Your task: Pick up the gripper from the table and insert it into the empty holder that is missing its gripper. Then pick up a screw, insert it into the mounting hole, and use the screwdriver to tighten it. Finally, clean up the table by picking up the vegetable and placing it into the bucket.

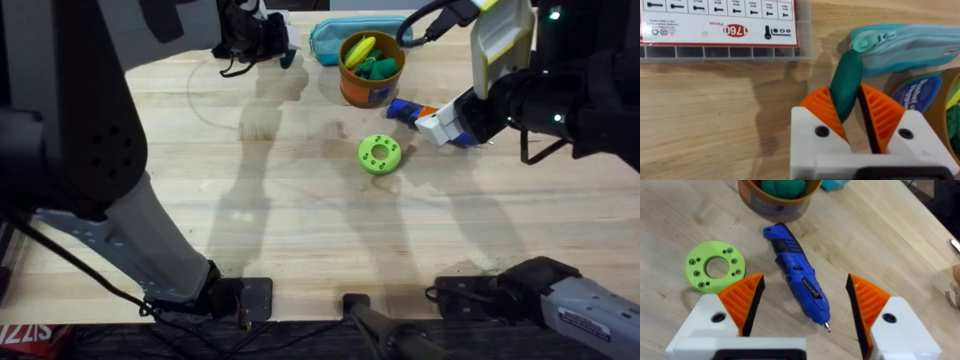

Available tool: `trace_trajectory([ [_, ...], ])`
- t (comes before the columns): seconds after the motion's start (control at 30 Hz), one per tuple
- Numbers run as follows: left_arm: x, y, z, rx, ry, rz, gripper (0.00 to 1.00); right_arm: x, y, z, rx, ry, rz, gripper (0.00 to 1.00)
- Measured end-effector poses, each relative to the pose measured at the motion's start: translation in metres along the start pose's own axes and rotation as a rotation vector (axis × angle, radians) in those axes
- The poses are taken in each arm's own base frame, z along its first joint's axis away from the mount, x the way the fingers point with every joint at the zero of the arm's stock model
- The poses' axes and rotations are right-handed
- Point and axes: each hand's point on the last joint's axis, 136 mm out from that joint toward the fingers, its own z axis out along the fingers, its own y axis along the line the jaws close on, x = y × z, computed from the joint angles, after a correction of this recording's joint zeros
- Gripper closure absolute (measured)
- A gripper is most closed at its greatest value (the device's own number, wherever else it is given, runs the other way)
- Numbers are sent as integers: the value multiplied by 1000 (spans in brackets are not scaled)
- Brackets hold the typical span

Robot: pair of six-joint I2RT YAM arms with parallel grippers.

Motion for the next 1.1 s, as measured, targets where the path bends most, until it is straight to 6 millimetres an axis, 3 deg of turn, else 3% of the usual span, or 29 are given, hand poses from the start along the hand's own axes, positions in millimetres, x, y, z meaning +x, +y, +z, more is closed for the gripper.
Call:
trace_trajectory([
  [0.3,16,-1,10,33,60,-53,729,5,2,0,-7,18,-4,28],
  [0.5,11,-10,-12,37,57,-61,729,5,2,0,-7,19,-4,28],
  [0.7,20,-19,-30,33,102,-68,729,5,2,0,-7,18,-4,28],
  [0.87,16,-49,-44,75,78,-11,729,4,2,0,-7,18,-4,28],
  [1.1,1,-119,-70,195,-32,147,729,5,2,0,-7,18,-4,28],
])
